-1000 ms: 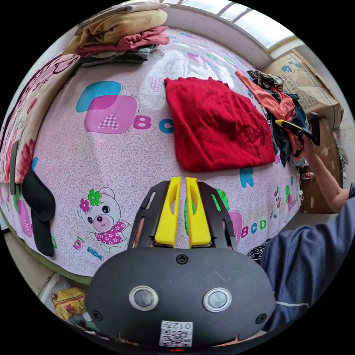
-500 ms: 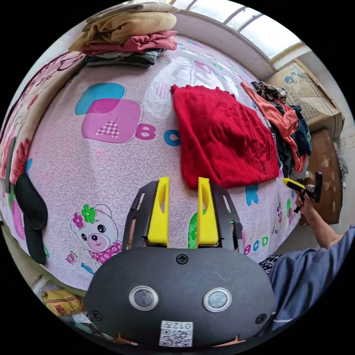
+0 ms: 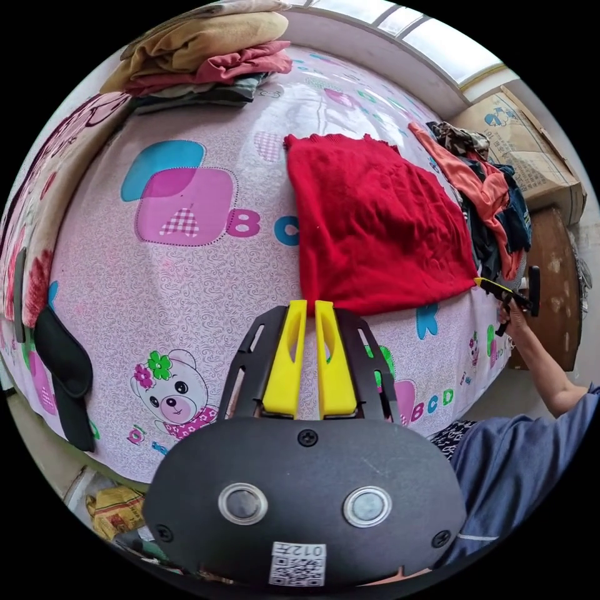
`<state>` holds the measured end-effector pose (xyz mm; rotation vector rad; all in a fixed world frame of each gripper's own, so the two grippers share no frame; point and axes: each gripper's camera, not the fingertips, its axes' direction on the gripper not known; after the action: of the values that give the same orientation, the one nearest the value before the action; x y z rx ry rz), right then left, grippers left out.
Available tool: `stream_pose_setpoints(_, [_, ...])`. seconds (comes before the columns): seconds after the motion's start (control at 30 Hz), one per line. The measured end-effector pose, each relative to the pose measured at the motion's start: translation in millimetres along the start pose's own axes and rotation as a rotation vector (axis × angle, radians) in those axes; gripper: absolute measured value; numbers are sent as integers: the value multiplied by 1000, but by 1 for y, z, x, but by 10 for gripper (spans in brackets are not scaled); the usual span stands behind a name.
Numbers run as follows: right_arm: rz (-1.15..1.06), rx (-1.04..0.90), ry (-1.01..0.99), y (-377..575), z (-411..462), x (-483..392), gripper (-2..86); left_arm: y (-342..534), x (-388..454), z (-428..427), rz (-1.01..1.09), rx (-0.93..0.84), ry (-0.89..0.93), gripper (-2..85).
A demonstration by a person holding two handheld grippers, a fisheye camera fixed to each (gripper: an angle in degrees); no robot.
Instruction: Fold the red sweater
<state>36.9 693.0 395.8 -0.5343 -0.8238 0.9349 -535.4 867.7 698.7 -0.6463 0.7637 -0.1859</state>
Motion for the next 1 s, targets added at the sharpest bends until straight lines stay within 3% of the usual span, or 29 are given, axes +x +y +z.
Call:
stream_pose_setpoints(0.13, [32, -36, -51, 13, -5, 10, 12, 2, -16, 8, -19, -16, 119, 8])
stream_pose_setpoints(0.27, [-6, 146, 164, 29, -60, -7, 5, 18, -38, -32, -173, 189, -22, 4])
stream_pose_setpoints(0.3, [-63, 207, 183, 26, -72, -22, 3, 16, -35, -48, -152, 293, 2, 4])
stream_pose_setpoints(0.37, [-162, 227, 143, 7, -73, -49, 1, -6, -18, -54, -68, 327, 25, 4])
stream_pose_setpoints(0.53, [-342, 202, 173, -61, -33, -112, 0, -100, 56, -26, 179, 255, -93, 3])
stream_pose_setpoints(0.77, [-304, -6, 250, -118, 23, -83, -2, -184, 48, 54, 134, 29, -151, 1])
stream_pose_setpoints(1.0, [-176, 51, 125, -104, -2, -41, -1, -185, 21, 69, 59, 85, -81, -1])
